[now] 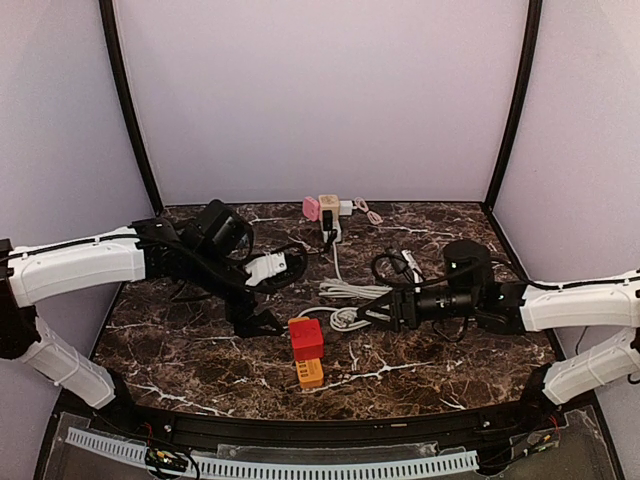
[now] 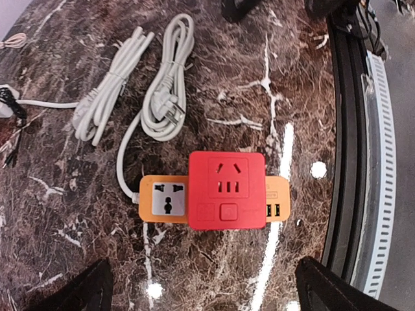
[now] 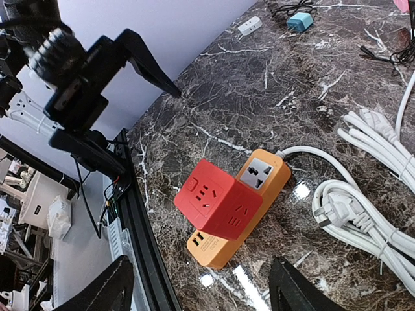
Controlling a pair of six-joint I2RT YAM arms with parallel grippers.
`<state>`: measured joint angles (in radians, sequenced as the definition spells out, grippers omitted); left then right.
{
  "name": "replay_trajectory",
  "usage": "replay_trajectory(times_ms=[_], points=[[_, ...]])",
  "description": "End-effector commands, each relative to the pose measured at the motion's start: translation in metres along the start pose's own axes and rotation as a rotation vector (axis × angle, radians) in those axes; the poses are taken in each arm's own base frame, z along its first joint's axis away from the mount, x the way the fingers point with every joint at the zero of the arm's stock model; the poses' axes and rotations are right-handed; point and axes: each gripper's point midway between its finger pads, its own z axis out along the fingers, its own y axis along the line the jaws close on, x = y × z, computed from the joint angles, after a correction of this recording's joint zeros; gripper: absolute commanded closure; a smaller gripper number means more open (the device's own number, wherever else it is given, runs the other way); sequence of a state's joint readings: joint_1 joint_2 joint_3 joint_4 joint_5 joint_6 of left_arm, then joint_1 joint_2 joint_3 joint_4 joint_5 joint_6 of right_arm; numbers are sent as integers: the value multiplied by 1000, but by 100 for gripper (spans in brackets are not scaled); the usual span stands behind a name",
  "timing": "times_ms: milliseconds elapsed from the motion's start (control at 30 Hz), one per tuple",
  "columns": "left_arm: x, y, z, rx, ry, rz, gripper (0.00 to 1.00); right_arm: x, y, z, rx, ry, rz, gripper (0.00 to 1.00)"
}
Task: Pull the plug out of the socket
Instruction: Remove the plug from the socket.
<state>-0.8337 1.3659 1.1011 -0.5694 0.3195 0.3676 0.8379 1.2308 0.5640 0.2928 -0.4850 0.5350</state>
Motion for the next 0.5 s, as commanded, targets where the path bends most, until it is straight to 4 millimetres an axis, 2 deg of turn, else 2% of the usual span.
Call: replay_trajectory(times_ms=[0, 100, 467], points=[[8, -10, 15, 5, 108, 114, 1, -9, 7, -6, -9, -54, -22, 29], [15, -11, 29, 15, 154, 123, 1, -8, 6, -7, -7, -57, -20, 29], [12, -13, 58, 45, 181, 110, 1, -11, 5, -15, 17, -88, -25, 29]])
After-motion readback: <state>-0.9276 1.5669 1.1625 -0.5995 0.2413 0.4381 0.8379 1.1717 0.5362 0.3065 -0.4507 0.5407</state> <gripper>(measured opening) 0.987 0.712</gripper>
